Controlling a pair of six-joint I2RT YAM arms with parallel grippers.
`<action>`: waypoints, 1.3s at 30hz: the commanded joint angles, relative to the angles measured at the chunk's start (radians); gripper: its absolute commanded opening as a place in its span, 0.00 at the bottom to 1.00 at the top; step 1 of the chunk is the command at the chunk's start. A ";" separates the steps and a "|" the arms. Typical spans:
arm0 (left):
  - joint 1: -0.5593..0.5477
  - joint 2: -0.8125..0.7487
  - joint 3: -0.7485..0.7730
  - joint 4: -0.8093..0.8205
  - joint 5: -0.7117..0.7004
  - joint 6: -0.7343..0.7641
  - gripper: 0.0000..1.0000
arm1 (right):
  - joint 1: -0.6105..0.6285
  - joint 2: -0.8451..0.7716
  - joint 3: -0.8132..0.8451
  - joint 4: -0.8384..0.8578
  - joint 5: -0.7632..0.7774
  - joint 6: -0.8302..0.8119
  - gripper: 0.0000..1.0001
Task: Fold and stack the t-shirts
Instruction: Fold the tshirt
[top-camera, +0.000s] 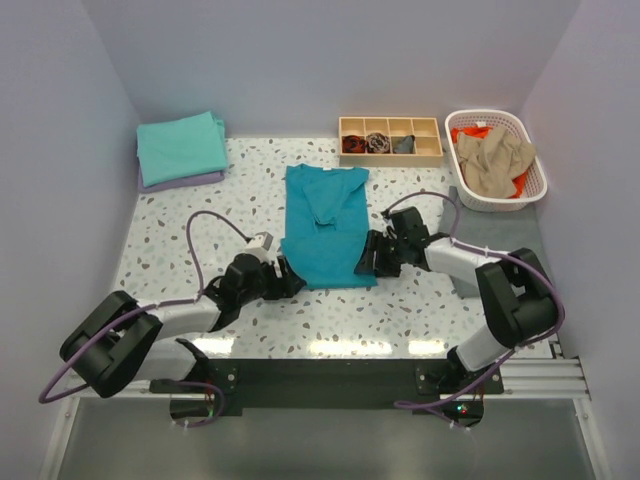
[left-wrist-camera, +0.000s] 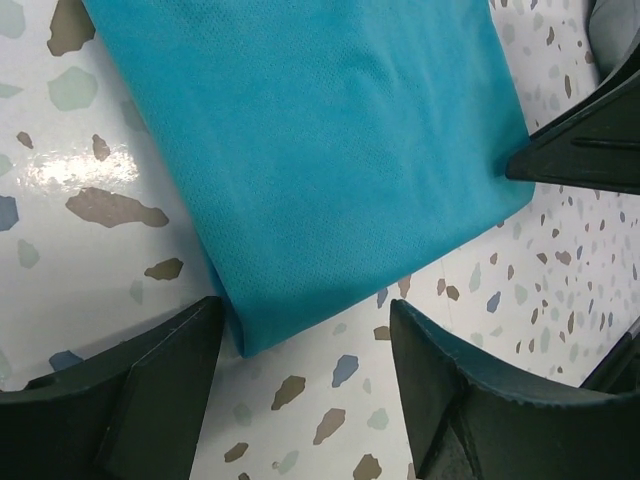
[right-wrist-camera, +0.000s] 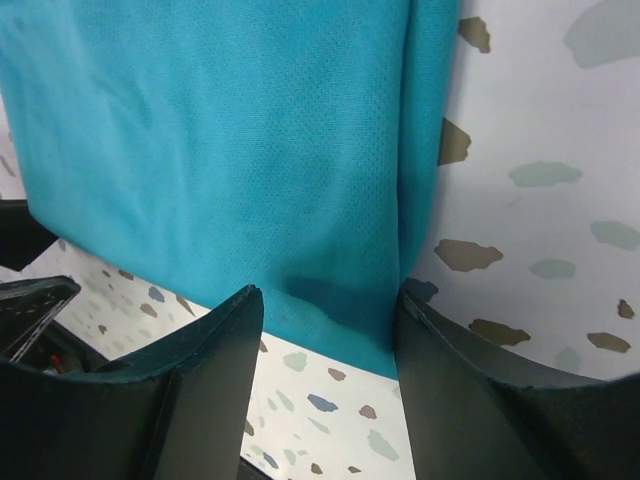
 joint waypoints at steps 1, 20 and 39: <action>0.005 0.056 -0.035 0.033 0.031 -0.029 0.71 | 0.001 0.045 -0.034 0.022 -0.029 0.030 0.56; -0.035 -0.018 -0.015 -0.118 -0.013 0.037 0.00 | 0.003 -0.050 -0.100 -0.005 -0.043 0.017 0.06; -0.440 -0.368 -0.032 -0.500 -0.206 -0.202 0.00 | 0.024 -0.704 -0.375 -0.283 -0.084 0.050 0.09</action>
